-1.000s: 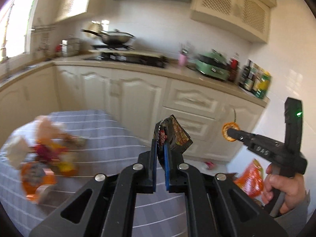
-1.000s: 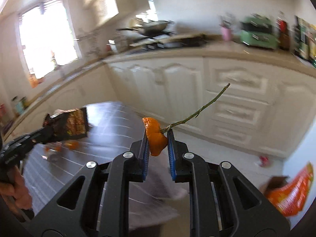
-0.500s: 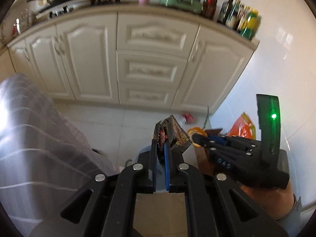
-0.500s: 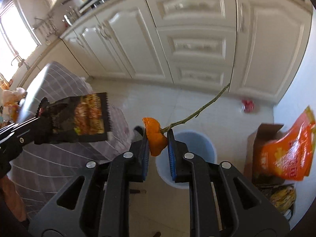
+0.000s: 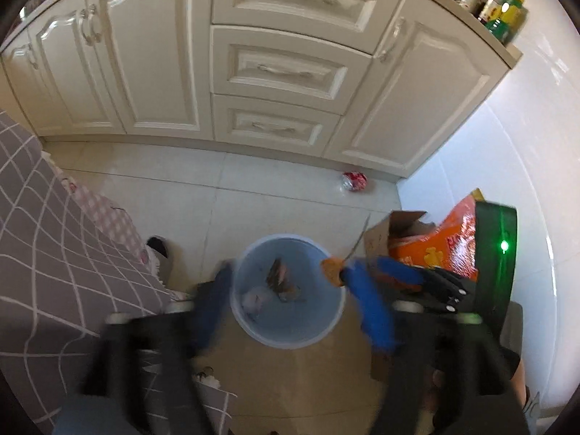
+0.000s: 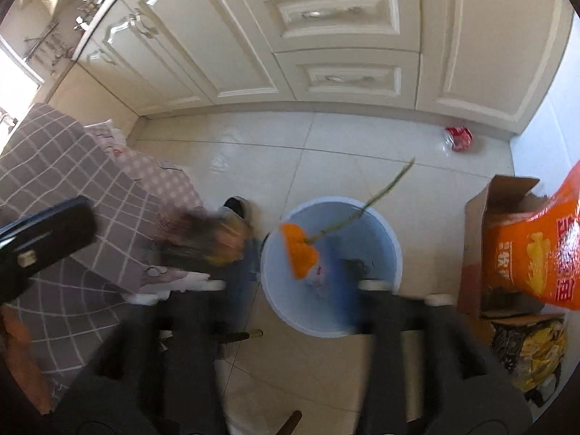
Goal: Collect trash
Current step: 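Carry both items to the blue bin and open both tools over it, then return both tools to the table above the remaining trash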
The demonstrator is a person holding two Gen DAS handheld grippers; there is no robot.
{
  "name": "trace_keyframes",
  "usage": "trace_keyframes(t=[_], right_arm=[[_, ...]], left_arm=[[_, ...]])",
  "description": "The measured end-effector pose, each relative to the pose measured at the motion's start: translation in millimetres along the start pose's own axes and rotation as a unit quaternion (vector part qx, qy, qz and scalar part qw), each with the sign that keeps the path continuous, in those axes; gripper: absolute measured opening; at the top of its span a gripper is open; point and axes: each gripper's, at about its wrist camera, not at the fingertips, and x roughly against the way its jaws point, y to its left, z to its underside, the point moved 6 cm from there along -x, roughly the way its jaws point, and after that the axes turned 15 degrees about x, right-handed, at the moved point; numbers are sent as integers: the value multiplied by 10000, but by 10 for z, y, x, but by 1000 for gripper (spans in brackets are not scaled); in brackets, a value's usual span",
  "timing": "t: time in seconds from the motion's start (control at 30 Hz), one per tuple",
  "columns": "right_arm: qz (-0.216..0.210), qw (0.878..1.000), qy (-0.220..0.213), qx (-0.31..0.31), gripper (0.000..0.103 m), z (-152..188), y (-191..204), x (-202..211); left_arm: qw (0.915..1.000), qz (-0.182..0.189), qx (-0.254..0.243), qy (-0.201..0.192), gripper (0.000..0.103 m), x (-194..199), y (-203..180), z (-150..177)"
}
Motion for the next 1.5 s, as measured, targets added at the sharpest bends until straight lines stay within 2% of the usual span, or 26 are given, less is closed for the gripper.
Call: trace_keyframes(t=[0.17, 0.23, 0.33, 0.57, 0.87, 1.27, 1.5], right_arm=[[51, 10000, 24, -74, 82, 59, -39, 2], [101, 9999, 2, -97, 92, 72, -44, 36], [189, 9997, -43, -172, 96, 84, -41, 112], [265, 9986, -296, -338, 97, 56, 13, 387], [346, 9951, -898, -243, 97, -157, 261, 1034], [341, 9823, -1835, 169, 97, -544, 1020, 2027], [219, 9706, -2365, 395, 97, -688, 1599, 2520]], left_arm=[[9999, -8, 154, -40, 80, 58, 60, -24], [9998, -41, 122, -122, 83, 105, 42, -23], [9996, -140, 51, -254, 90, 192, 17, -14], [9988, -73, 150, -465, 92, 523, -7, -6], [9947, 242, -23, -999, 92, 1261, -156, 13], [9814, 390, -79, -1880, 92, 2394, 50, 52], [9658, 375, -43, -2565, 94, 3165, 331, 96]])
